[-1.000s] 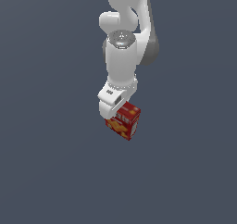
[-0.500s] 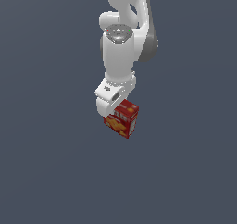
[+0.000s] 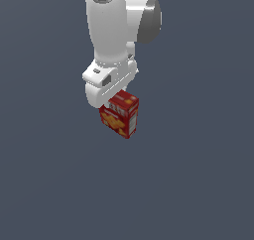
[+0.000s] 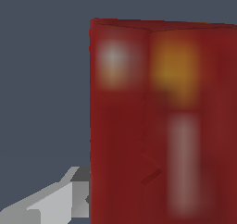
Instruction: Pick up the object and move it to a goal position.
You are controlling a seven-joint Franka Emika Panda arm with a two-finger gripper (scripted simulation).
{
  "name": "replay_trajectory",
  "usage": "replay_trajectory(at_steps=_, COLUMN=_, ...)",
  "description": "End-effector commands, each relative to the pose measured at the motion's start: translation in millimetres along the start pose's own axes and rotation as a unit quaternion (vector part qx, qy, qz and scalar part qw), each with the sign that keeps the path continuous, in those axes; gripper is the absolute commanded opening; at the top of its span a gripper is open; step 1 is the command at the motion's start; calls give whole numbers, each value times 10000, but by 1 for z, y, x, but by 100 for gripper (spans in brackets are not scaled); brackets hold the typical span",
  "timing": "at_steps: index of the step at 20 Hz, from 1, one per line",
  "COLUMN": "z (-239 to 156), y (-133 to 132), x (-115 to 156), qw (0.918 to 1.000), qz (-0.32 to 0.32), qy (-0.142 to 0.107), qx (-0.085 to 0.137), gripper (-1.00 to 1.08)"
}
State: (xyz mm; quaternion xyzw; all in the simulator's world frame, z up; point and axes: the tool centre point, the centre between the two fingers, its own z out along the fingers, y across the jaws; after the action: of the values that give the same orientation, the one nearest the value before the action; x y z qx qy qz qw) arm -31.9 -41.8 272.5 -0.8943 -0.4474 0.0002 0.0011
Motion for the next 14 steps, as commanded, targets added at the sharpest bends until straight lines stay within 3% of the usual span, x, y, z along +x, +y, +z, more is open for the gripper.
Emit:
replay_trajectory(at_steps=1, z=-25, y=4, x=-16, qw=10000, qz=1, qy=9, qx=-5, gripper=-100)
replay_trajectory(at_steps=14, z=-161, y=30, x=-103, qw=10000, qz=1, qy=11, qx=-4, gripper=-100)
